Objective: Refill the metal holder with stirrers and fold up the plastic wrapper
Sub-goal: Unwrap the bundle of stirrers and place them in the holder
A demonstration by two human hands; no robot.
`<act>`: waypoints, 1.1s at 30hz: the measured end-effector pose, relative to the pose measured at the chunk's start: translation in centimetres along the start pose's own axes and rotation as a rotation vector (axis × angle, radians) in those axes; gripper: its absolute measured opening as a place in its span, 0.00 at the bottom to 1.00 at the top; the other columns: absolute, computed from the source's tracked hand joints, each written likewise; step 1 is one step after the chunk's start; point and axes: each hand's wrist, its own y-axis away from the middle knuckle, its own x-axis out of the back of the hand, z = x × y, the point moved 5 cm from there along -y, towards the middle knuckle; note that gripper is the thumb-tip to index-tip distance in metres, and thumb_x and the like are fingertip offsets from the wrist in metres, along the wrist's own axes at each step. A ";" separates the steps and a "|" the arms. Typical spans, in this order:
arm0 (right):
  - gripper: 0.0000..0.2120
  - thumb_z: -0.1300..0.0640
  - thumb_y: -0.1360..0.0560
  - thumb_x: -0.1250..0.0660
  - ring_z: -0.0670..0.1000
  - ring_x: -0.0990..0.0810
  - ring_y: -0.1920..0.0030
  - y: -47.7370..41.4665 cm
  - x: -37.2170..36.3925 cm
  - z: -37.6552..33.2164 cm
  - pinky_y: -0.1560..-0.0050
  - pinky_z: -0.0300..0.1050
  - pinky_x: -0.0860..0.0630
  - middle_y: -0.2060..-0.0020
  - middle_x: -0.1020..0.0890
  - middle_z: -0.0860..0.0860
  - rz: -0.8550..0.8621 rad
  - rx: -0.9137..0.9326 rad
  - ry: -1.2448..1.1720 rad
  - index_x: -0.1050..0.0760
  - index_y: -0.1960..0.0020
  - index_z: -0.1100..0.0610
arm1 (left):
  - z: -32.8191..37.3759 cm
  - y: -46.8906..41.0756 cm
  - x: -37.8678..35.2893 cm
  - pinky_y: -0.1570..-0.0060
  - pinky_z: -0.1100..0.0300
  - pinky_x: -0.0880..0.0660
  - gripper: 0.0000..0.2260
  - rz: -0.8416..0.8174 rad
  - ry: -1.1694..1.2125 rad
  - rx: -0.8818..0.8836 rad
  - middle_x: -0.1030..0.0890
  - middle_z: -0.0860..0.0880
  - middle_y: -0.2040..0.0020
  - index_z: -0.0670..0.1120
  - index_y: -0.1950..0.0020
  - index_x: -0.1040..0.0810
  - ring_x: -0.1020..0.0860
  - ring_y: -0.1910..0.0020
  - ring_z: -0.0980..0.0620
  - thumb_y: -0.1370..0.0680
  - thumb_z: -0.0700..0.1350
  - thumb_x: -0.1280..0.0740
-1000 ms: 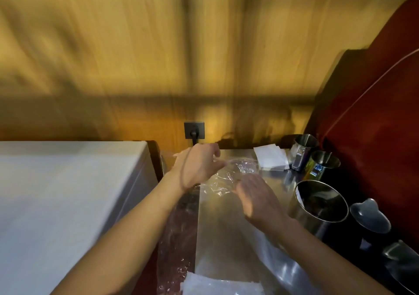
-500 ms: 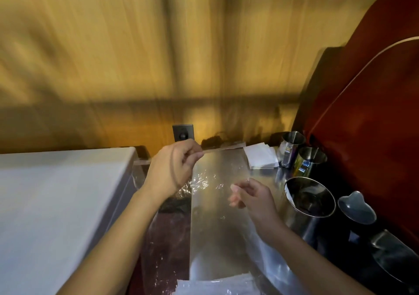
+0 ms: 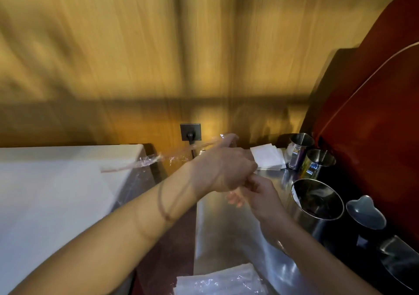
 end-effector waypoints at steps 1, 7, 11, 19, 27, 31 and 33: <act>0.15 0.66 0.26 0.37 0.49 0.19 0.70 0.1 0.1 0.3 0.71 0.36 0.26 0.71 0.16 0.51 -0.010 -0.006 -0.019 0.21 0.65 0.50 | -0.3 -0.1 0.1 0.31 0.45 0.48 0.04 0.003 -0.004 0.014 0.21 0.48 0.54 0.47 0.54 0.23 0.26 0.45 0.48 0.24 0.41 0.38; 0.05 0.57 0.31 0.30 0.49 0.21 0.66 1.5 1.0 2.3 0.66 0.40 0.28 0.70 0.18 0.50 0.013 -0.085 -0.022 0.20 0.64 0.49 | -3.8 1.0 2.2 0.39 0.53 0.49 0.05 0.097 -0.030 0.051 0.19 0.52 0.54 0.50 0.57 0.23 0.26 0.48 0.52 0.26 0.41 0.37; 0.10 0.71 0.29 0.34 0.45 0.22 0.69 2.2 1.5 2.7 0.64 0.37 0.28 0.71 0.20 0.51 -0.010 -0.082 -0.038 0.24 0.65 0.59 | -7.0 2.8 4.7 0.37 0.52 0.48 0.04 0.088 0.049 0.179 0.19 0.53 0.54 0.49 0.55 0.22 0.25 0.47 0.53 0.25 0.44 0.37; 0.06 0.62 0.33 0.30 0.47 0.24 0.65 1.8 2.0 3.1 0.59 0.44 0.29 0.71 0.20 0.45 0.059 -0.086 0.022 0.19 0.66 0.53 | -11.4 7.6 7.6 0.38 0.56 0.48 0.06 0.298 0.167 0.365 0.25 0.61 0.67 0.50 0.61 0.22 0.24 0.60 0.54 0.25 0.41 0.33; 0.12 0.63 0.30 0.30 0.50 0.19 0.60 0.5 4.1 -1.0 0.56 0.42 0.24 0.65 0.15 0.48 0.149 0.067 0.211 0.19 0.63 0.45 | -10.4 9.0 7.0 0.39 0.46 0.42 0.03 0.418 -0.133 0.539 0.20 0.44 0.61 0.43 0.55 0.23 0.23 0.54 0.41 0.27 0.39 0.35; 0.13 0.63 0.29 0.30 0.50 0.19 0.59 0.3 5.0 -2.9 0.54 0.46 0.23 0.65 0.16 0.49 0.078 0.094 0.292 0.20 0.63 0.45 | -7.0 7.3 6.0 0.39 0.45 0.40 0.14 0.406 -0.138 0.389 0.21 0.43 0.54 0.43 0.47 0.25 0.24 0.49 0.42 0.29 0.47 0.32; 0.13 0.63 0.30 0.30 0.48 0.19 0.60 0.2 5.5 -3.5 0.55 0.45 0.23 0.65 0.16 0.48 0.058 0.089 0.336 0.20 0.64 0.45 | -5.4 5.8 5.1 0.37 0.48 0.44 0.17 0.360 -0.093 0.310 0.22 0.45 0.49 0.46 0.41 0.27 0.26 0.45 0.44 0.27 0.52 0.35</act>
